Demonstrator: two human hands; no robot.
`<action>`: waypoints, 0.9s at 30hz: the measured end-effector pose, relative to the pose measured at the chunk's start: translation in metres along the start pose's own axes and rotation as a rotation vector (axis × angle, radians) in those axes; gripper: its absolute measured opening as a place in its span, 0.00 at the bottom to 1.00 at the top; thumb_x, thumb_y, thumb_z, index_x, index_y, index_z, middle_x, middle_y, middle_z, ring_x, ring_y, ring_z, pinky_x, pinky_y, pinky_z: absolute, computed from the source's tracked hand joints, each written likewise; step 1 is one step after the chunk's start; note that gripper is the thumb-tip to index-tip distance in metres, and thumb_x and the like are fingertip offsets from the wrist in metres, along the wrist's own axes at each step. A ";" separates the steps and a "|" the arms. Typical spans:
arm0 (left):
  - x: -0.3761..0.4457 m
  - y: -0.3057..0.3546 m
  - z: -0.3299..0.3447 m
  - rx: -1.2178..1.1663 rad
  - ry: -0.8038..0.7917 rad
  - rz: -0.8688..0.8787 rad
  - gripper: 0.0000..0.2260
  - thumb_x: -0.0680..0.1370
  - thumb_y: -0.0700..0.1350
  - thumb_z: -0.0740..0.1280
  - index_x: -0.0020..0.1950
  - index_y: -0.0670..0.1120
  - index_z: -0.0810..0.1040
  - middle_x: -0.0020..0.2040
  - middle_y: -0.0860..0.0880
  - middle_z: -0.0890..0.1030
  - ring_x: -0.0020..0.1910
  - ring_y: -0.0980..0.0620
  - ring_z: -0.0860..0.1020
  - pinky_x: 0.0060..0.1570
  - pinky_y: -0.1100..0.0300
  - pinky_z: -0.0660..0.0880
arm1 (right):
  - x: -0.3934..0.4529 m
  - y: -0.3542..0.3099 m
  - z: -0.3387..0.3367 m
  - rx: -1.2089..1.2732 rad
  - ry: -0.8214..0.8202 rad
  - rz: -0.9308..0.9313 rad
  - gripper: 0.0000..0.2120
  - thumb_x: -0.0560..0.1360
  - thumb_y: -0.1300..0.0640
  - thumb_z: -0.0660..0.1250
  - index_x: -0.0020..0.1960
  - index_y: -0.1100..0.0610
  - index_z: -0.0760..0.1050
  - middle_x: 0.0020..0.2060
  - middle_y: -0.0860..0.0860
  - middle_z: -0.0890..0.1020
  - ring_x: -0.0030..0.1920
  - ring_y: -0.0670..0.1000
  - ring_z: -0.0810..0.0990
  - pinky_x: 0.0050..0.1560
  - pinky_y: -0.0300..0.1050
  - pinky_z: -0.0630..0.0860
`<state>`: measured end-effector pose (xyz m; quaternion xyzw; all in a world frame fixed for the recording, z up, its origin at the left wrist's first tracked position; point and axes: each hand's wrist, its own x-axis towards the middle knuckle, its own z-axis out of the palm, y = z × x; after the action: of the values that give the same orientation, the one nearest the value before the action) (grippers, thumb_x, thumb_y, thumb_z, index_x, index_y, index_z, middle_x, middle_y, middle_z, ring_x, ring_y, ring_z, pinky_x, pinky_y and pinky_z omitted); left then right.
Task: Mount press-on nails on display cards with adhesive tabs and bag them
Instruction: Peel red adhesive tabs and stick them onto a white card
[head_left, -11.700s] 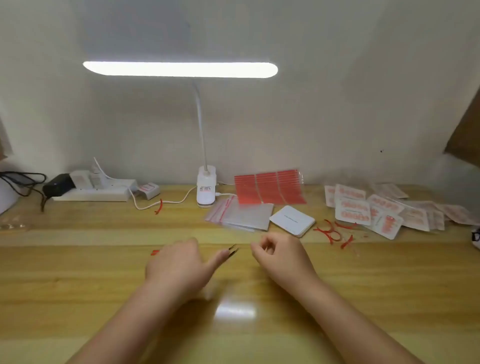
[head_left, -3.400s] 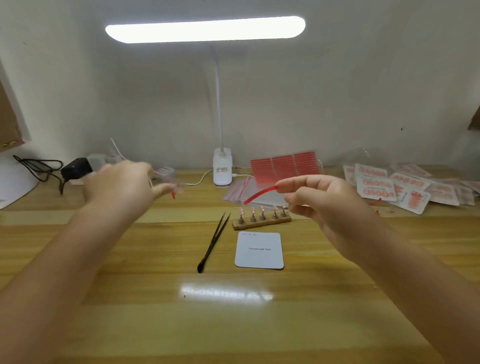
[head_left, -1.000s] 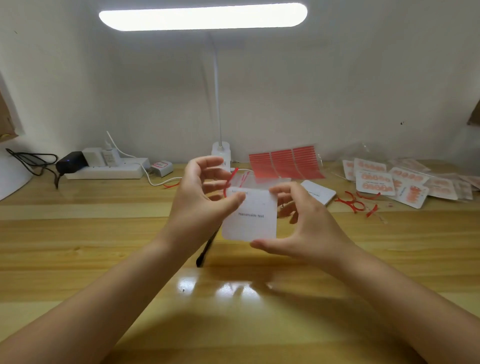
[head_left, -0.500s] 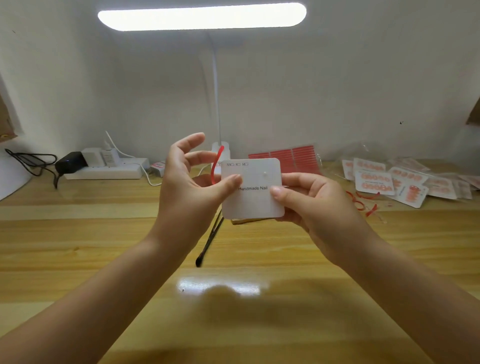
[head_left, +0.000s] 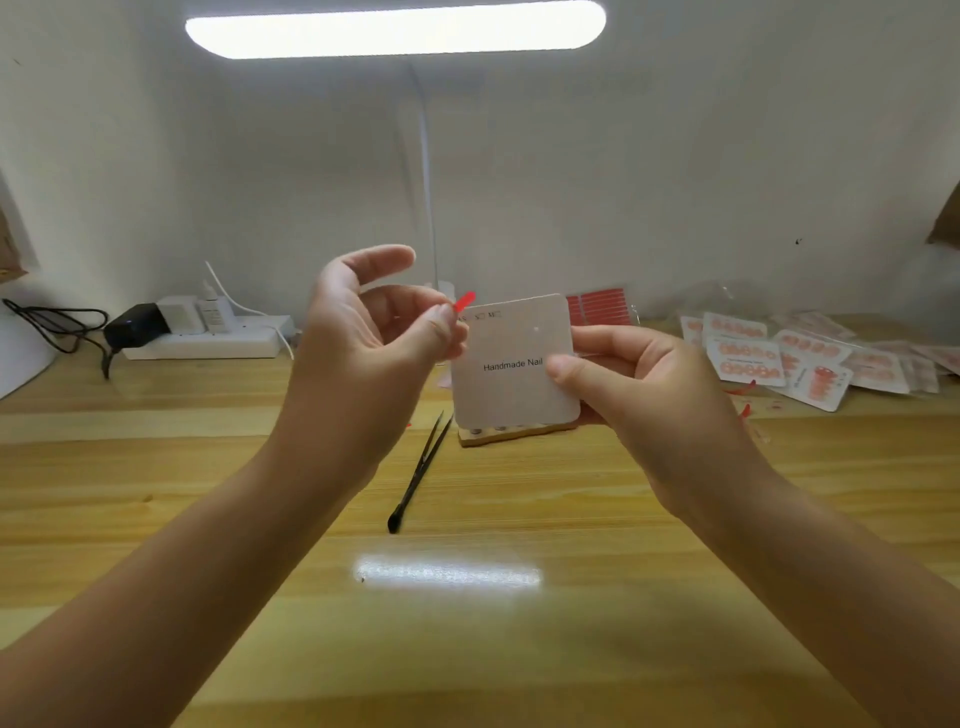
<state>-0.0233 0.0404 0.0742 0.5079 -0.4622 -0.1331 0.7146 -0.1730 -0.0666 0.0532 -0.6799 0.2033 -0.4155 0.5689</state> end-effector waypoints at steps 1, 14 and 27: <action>-0.002 0.001 0.002 -0.044 -0.038 -0.017 0.15 0.77 0.35 0.67 0.60 0.47 0.69 0.39 0.51 0.80 0.42 0.51 0.83 0.45 0.60 0.80 | -0.001 -0.001 0.001 -0.017 0.001 -0.037 0.09 0.74 0.64 0.70 0.47 0.49 0.81 0.40 0.48 0.86 0.42 0.48 0.86 0.40 0.37 0.79; -0.003 0.007 0.006 -0.265 -0.019 -0.007 0.15 0.76 0.35 0.64 0.62 0.43 0.69 0.40 0.50 0.78 0.50 0.47 0.82 0.53 0.54 0.80 | -0.007 -0.004 0.009 -0.018 -0.069 0.070 0.09 0.73 0.66 0.71 0.52 0.59 0.80 0.39 0.51 0.86 0.40 0.49 0.86 0.37 0.40 0.82; 0.005 0.005 -0.003 0.070 0.143 -0.003 0.11 0.80 0.36 0.64 0.59 0.48 0.70 0.43 0.52 0.79 0.43 0.52 0.83 0.51 0.57 0.80 | -0.003 -0.001 0.008 0.136 -0.053 0.261 0.07 0.73 0.64 0.71 0.51 0.60 0.80 0.43 0.56 0.86 0.40 0.51 0.85 0.34 0.38 0.78</action>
<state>-0.0197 0.0416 0.0809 0.5413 -0.4136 -0.0813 0.7275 -0.1689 -0.0590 0.0526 -0.6187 0.2461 -0.3327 0.6679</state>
